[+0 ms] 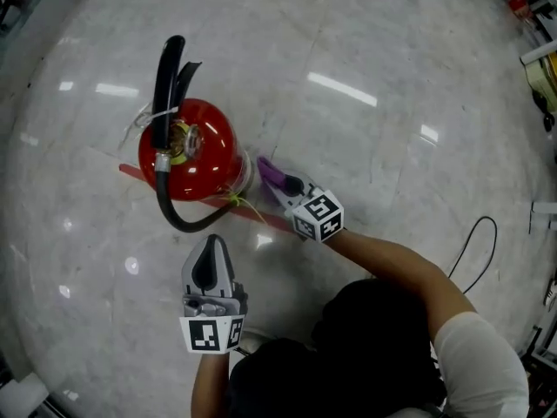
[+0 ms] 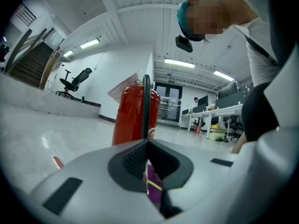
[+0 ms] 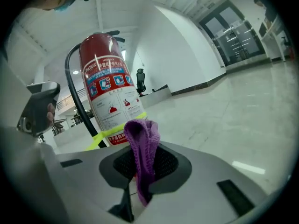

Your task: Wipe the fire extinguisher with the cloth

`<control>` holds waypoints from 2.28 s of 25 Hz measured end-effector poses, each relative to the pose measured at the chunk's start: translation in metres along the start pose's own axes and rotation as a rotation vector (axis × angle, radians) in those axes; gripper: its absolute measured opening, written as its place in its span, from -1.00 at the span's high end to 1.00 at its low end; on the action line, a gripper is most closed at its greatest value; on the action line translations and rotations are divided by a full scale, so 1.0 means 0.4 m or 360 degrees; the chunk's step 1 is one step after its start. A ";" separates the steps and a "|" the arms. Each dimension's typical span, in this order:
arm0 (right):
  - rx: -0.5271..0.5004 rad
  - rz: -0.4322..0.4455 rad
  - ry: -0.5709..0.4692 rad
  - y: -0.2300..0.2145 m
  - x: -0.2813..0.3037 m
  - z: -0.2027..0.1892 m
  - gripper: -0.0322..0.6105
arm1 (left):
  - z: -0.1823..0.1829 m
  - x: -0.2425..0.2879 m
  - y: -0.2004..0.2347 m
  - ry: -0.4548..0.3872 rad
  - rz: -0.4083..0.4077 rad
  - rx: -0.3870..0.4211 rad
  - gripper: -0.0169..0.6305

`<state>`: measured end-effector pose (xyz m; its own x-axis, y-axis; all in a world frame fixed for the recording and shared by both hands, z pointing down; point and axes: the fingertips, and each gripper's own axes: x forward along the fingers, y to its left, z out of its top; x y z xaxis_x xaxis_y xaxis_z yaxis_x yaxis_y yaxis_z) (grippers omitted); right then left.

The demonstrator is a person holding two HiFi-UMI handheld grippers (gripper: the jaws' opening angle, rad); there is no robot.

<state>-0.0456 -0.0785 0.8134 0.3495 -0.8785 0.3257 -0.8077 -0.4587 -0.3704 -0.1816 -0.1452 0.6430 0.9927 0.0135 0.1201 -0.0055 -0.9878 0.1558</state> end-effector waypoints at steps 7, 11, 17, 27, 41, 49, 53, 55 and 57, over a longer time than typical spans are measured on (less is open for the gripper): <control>0.0161 0.0006 -0.0068 -0.002 0.081 -0.036 0.72 | -0.016 -0.043 0.006 0.0027 0.0020 0.0047 0.93; 0.0378 0.0016 -0.0137 0.007 0.074 -0.028 0.72 | -0.010 -0.057 0.002 0.0031 0.0042 0.0055 0.93; 0.0322 0.0095 -0.0228 0.051 0.045 0.033 0.72 | -0.014 -0.048 -0.022 0.0023 -0.0044 0.0067 0.93; 0.0406 0.0225 -0.0384 0.136 -0.025 0.160 0.72 | -0.008 -0.039 -0.055 -0.0014 -0.0104 0.0020 0.93; 0.0370 0.0401 -0.0520 0.250 -0.100 0.311 0.72 | 0.007 -0.059 -0.063 -0.0050 -0.0117 0.0018 0.93; 0.0333 0.0484 -0.0588 0.292 -0.144 0.429 0.72 | 0.044 -0.053 -0.036 -0.0096 -0.0079 0.0003 0.93; 0.0382 0.0502 -0.0566 0.309 -0.159 0.473 0.72 | 0.054 -0.051 -0.024 -0.0122 -0.0050 -0.0021 0.93; 0.0342 0.0525 -0.0588 0.323 -0.170 0.497 0.72 | 0.054 -0.050 -0.025 -0.0129 -0.0046 -0.0031 0.93; 0.0314 0.0539 -0.0613 0.334 -0.178 0.520 0.72 | 0.052 -0.048 -0.026 -0.0124 -0.0049 -0.0029 0.93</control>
<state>-0.0795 -0.1050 0.5598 0.2636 -0.9498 -0.1684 -0.8139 -0.1253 -0.5673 -0.1982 -0.1383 0.6188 0.9988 0.0311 0.0384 0.0239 -0.9841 0.1762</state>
